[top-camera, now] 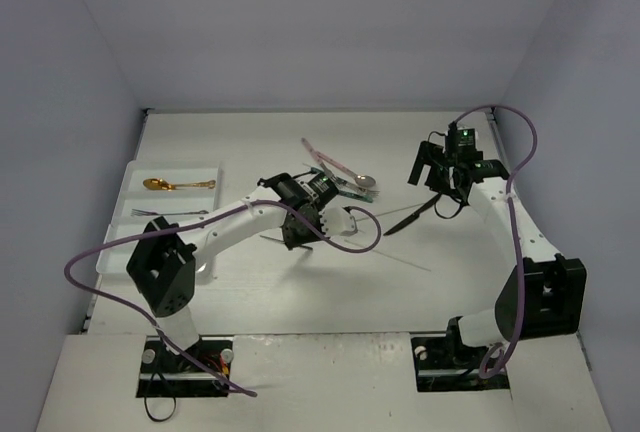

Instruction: Sort the eating utensils into containers

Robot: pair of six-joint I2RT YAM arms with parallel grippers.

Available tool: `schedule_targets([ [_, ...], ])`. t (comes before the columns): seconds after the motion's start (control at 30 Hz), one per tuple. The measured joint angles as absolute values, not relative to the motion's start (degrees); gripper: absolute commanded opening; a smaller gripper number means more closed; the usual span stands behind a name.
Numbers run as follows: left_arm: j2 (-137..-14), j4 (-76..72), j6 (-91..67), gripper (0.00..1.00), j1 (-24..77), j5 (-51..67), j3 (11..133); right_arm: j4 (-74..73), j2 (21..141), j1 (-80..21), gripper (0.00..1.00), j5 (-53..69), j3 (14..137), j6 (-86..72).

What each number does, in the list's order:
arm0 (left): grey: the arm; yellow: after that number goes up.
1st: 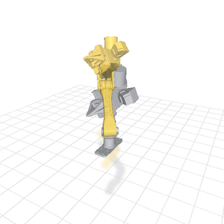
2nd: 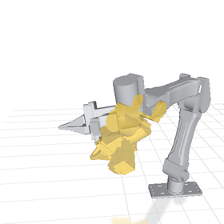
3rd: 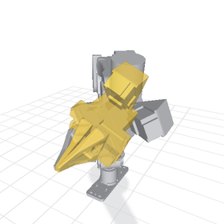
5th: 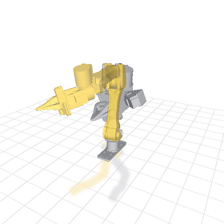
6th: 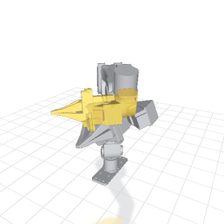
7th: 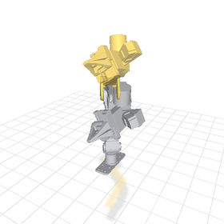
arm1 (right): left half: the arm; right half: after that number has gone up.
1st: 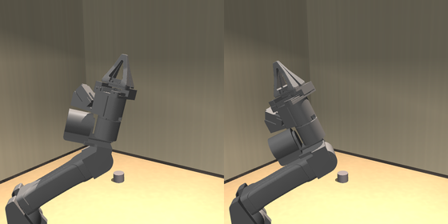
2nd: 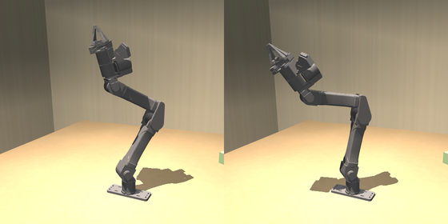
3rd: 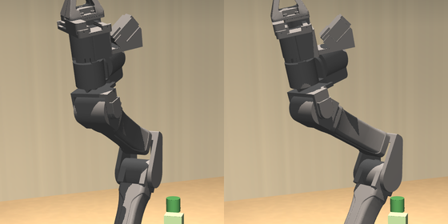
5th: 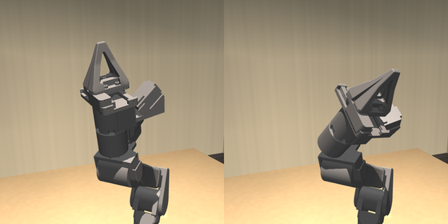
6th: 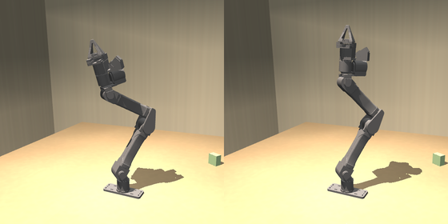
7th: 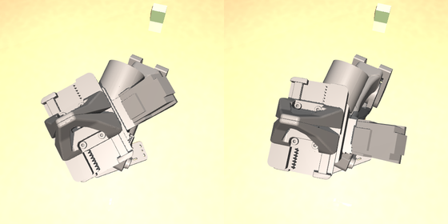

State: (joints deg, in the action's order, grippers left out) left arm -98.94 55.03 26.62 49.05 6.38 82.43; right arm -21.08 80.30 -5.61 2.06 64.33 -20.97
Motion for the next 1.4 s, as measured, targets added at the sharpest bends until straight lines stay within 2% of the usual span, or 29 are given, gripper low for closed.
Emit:
schedule_targets([
  [0.27,-98.39,53.74,31.08,0.0,43.93,8.45,77.6,-19.34,83.91,-5.61,0.91,3.2,65.23,-20.94],
  [0.33,-99.61,53.18,31.42,0.09,43.48,9.18,76.38,-19.13,84.49,-5.61,0.91,3.41,65.44,-20.93],
  [0.4,-101.75,52.31,31.45,0.23,42.91,9.7,76.27,-19.04,84.63,-5.61,0.91,3.5,65.75,-20.93],
  [0.6,-106.04,50.47,31.53,0.47,40.21,9.79,77.22,-18.57,84.64,-5.61,0.91,3.92,66.31,-20.93],
  [0.63,-106.1,50.4,31.6,0.48,39.74,9.56,77.44,-18.57,84.64,-5.61,0.91,3.96,66.32,-20.93],
  [1.27,-107.83,49.89,32.23,0.48,33.62,5.14,74.32,-18.57,84.64,-5.61,0.91,4.78,66.32,-21.15],
  [1.4,-109.91,49.44,31.11,0.45,33.28,4.76,74.49,-18.55,84.64,-5.61,0.9,4.94,66.32,-21.13],
])
